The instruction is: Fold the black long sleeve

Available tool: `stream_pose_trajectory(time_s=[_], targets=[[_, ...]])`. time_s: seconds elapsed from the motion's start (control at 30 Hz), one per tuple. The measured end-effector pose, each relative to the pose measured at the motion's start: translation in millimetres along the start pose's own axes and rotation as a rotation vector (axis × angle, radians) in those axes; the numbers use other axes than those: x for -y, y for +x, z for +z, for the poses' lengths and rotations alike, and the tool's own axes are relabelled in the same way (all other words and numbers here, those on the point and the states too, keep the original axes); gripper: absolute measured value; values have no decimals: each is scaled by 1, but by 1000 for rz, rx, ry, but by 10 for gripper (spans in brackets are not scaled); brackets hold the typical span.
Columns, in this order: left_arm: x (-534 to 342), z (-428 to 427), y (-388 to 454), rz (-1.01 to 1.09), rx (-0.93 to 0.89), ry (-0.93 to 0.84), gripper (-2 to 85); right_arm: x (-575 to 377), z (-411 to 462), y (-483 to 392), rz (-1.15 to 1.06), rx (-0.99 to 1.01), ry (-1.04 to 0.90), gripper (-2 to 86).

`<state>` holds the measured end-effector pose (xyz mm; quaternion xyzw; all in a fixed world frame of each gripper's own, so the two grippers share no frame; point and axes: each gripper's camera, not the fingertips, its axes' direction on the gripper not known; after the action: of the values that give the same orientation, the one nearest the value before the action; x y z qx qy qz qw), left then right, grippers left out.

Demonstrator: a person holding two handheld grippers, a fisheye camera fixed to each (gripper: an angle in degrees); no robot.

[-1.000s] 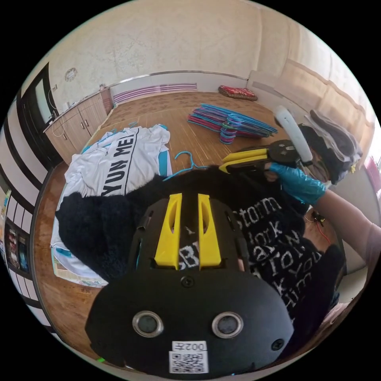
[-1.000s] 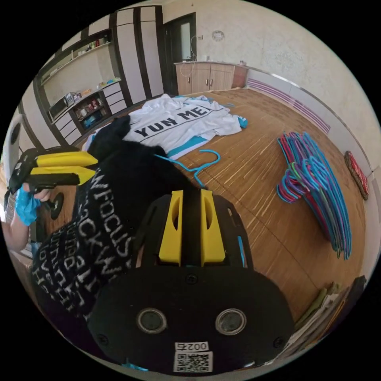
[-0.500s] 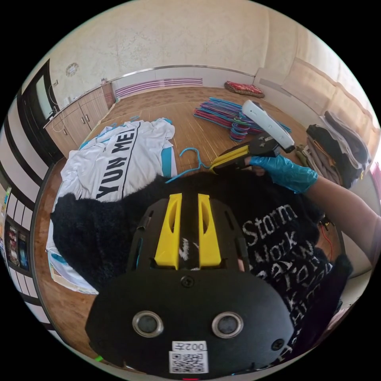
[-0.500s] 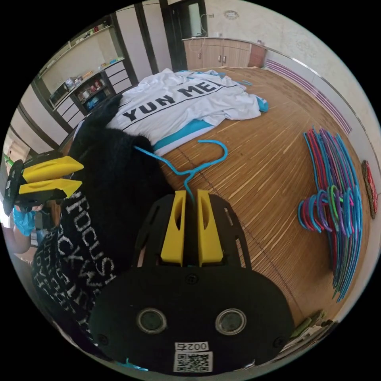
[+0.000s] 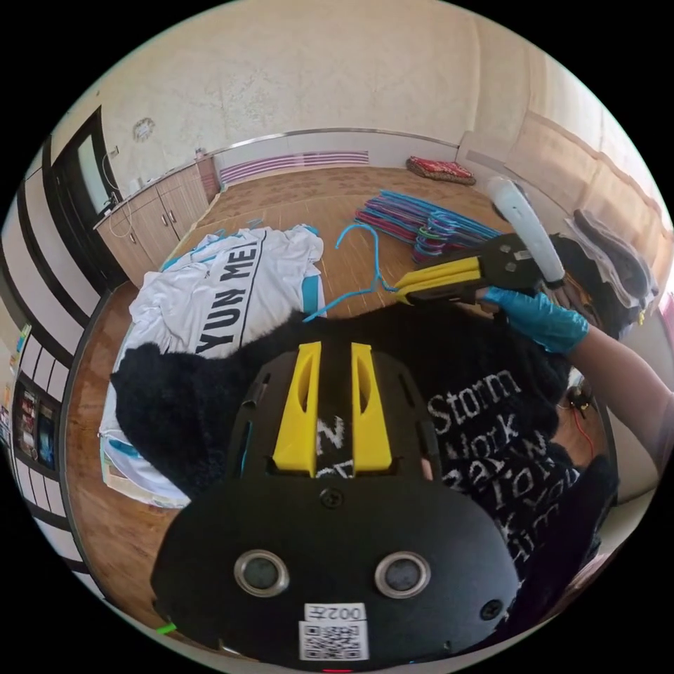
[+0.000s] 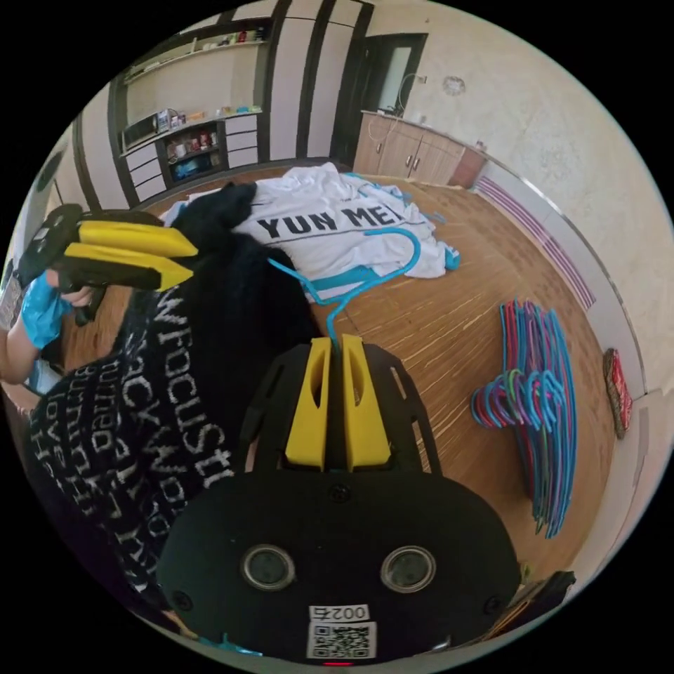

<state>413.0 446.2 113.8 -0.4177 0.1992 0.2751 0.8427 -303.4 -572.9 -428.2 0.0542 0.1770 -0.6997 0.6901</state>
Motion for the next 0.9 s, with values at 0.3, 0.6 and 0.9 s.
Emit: stream_pose_trajectory(time_s=[0.3, 0.6, 0.9], targets=[[-3, -37, 6, 0, -22, 145, 84, -14, -54, -52, -136, 40, 63, 4], [-9, -38, 49, 201, 8, 178, 91, -33, -70, -79, -98, 118, 69, 30], [-27, -46, 90, 282, 89, 251, 40, -56, -73, -83, 6, 101, 44, 61]])
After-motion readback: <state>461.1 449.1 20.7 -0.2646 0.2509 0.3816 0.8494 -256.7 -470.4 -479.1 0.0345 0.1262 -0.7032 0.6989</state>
